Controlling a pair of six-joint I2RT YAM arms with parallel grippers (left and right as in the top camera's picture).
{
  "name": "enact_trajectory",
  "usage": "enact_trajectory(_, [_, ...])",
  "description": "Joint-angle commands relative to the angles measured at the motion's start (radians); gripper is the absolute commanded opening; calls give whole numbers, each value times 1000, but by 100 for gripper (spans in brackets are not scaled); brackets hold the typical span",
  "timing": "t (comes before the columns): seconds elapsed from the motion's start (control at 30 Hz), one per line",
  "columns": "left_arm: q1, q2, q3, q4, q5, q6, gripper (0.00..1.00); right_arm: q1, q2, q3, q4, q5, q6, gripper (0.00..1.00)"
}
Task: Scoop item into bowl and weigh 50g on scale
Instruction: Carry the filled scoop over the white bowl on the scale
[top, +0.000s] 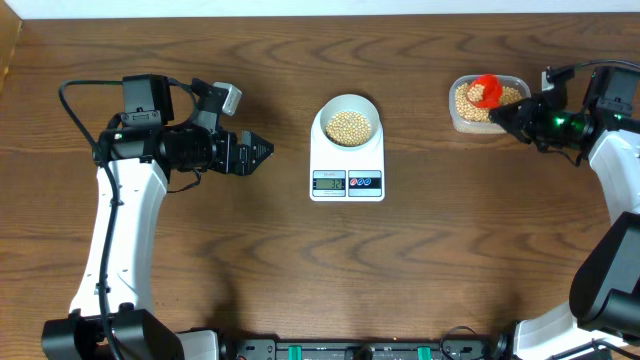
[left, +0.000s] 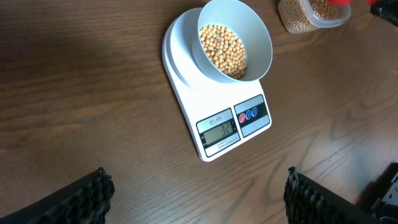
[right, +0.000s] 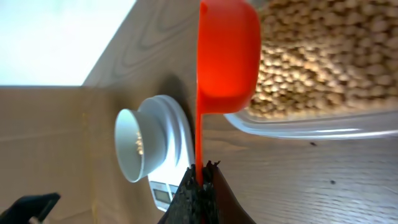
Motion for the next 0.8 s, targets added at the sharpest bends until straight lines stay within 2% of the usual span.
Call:
enact_trajectory(0.0, [5, -19, 13, 1, 12, 19, 90, 3, 15, 0, 21, -114, -28, 1])
enact_trajectory(0.23, [5, -19, 13, 1, 12, 19, 90, 44, 15, 0, 66, -159, 14, 1])
enact_trajectory(0.5, [5, -19, 13, 1, 12, 19, 90, 156, 15, 0, 198, -158, 131, 1])
enact_trajectory(0.77, [5, -19, 13, 2, 12, 19, 90, 264, 15, 0, 249, -158, 179, 1])
